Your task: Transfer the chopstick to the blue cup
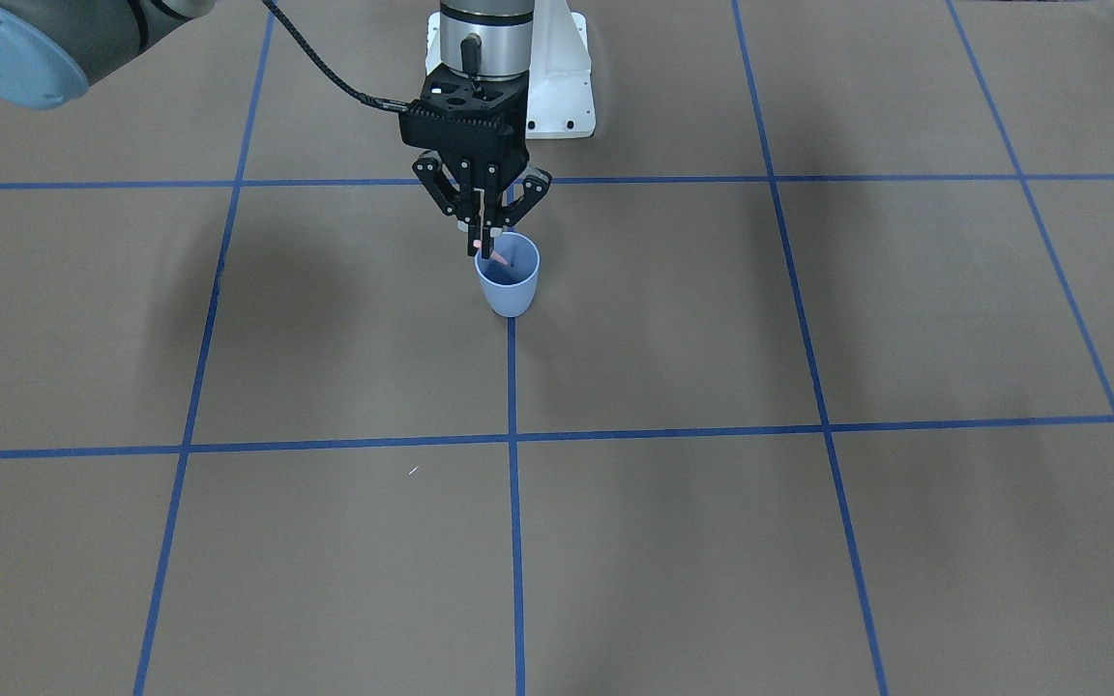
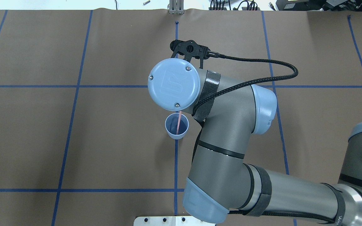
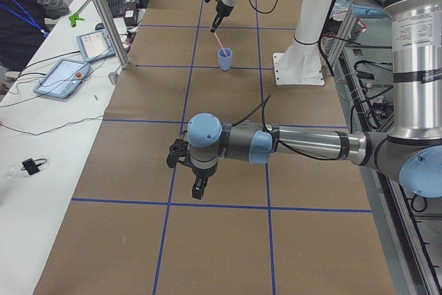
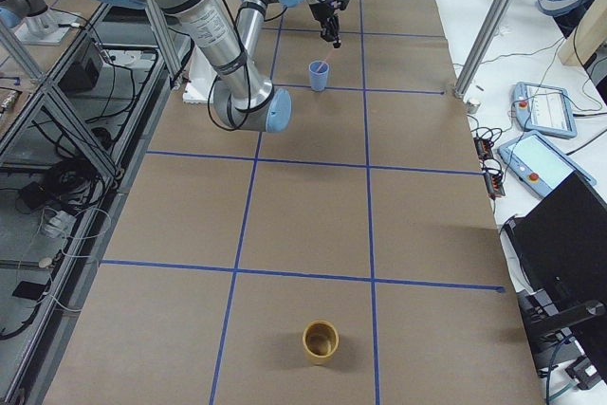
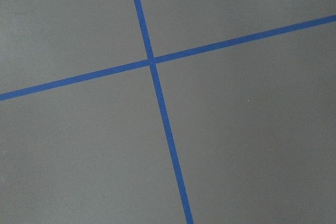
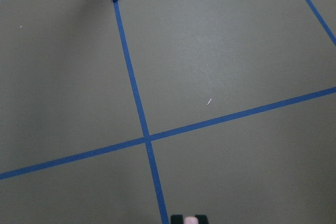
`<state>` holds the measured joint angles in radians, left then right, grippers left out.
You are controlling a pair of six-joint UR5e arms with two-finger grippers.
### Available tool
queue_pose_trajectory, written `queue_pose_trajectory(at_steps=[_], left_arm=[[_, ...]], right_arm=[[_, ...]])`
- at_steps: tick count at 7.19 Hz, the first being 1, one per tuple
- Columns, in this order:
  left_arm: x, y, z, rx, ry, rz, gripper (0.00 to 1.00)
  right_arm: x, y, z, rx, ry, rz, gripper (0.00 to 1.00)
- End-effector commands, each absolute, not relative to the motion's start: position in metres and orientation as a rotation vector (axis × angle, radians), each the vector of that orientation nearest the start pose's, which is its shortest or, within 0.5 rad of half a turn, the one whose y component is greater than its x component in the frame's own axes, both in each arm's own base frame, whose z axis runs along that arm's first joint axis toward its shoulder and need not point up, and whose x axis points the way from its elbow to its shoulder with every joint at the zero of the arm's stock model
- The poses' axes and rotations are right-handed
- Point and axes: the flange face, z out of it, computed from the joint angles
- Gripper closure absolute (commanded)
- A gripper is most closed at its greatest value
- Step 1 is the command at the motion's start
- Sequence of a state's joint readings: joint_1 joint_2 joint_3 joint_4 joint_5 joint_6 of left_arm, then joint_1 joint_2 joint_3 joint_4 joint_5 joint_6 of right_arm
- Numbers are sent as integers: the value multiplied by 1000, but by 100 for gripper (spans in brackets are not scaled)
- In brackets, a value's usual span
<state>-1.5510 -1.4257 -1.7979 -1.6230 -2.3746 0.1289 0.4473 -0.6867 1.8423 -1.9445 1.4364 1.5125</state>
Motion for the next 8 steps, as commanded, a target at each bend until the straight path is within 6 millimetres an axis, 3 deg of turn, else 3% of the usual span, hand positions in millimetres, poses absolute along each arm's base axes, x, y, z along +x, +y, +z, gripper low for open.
queue_pose_trajectory(at_steps=[1,3,5,6,7,8], left_arm=[[-54,-439,606,172,796,193,1],[-53,-439,606,171,796,195,1],[-53,-439,606,171,796,195,1],[-53,-438,606,171,799,193,1],[-53,-438,607,166,799,190,1],[-54,-436,607,145,802,180,1]], right_arm=[[-503,-403,72,324,-734,421,0],[-498,-401,63,329,-752,407,0],[-465,-416,49,338,-790,397,0],[-441,-439,50,325,-790,351,0],[-406,-475,66,304,-769,293,0],[-356,-515,98,281,-742,226,0]])
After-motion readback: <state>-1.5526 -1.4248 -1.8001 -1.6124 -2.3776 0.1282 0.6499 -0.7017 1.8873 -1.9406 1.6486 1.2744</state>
